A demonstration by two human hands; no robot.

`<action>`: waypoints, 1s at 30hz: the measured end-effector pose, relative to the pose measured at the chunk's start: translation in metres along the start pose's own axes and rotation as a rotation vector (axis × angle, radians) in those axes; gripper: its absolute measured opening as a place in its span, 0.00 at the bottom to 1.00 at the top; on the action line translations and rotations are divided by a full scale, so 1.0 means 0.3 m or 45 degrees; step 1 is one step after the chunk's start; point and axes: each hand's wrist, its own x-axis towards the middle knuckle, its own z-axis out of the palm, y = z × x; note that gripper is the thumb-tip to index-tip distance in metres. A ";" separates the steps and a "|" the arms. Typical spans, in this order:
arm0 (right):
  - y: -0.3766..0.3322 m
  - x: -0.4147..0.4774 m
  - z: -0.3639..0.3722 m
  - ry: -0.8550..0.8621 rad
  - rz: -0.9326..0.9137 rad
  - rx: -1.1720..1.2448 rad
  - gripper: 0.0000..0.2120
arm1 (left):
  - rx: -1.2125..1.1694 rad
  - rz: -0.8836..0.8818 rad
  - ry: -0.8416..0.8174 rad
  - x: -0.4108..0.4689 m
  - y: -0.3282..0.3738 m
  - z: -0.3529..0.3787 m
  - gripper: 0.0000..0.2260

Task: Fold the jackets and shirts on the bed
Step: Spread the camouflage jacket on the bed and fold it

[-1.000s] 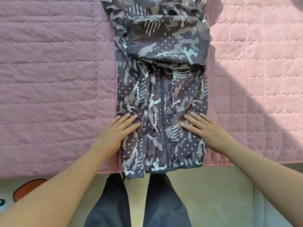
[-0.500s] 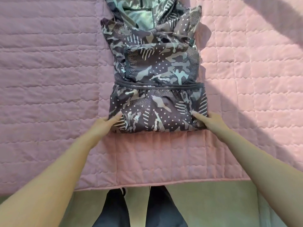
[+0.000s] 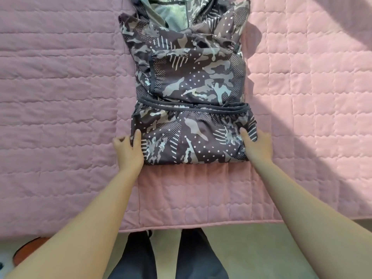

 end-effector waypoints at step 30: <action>0.109 -0.435 0.096 -0.014 -1.157 -0.698 0.25 | 0.823 1.214 -0.248 -0.443 -0.235 0.035 0.22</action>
